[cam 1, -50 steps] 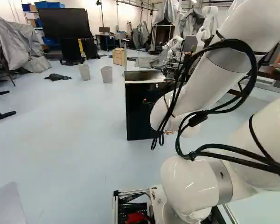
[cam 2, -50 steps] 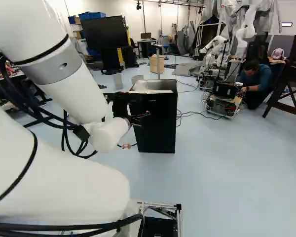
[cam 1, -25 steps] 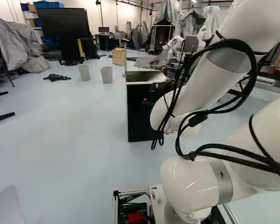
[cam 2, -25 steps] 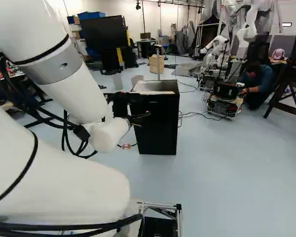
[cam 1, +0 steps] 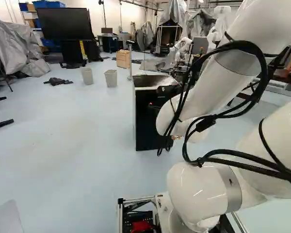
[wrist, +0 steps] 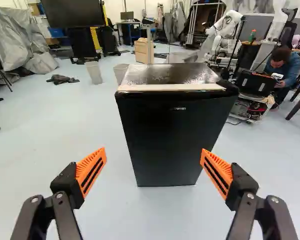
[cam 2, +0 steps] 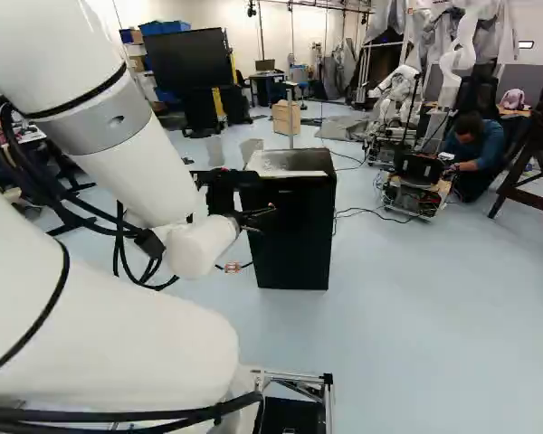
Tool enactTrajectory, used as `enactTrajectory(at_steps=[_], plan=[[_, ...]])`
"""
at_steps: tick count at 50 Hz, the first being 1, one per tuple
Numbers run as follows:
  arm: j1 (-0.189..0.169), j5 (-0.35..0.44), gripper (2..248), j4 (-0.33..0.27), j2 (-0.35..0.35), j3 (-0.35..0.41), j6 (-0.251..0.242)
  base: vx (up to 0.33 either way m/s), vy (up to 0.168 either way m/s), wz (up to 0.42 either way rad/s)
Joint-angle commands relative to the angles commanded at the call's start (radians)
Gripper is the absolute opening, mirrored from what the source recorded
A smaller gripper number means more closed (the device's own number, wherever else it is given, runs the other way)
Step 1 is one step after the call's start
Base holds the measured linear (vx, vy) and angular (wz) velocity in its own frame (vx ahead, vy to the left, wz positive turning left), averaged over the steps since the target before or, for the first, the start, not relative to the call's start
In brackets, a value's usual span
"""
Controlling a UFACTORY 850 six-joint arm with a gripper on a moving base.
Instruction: Grab a drink from the fridge
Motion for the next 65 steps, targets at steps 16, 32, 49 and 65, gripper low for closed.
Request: enactTrajectory(at_steps=[16, 32, 49, 65], plan=[[0.000, 0.000, 247, 0.000, 0.000, 0.000, 0.000, 0.091, 0.079, -0.023], [0.000, 0.000, 247, 0.000, 0.000, 0.000, 0.000, 0.079, 0.090, -0.022], [0.000, 0.000, 247, 0.000, 0.000, 0.000, 0.000, 0.080, 0.096, -0.018], [0.000, 0.000, 247, 0.000, 0.000, 0.000, 0.000, 0.077, 0.094, -0.021]])
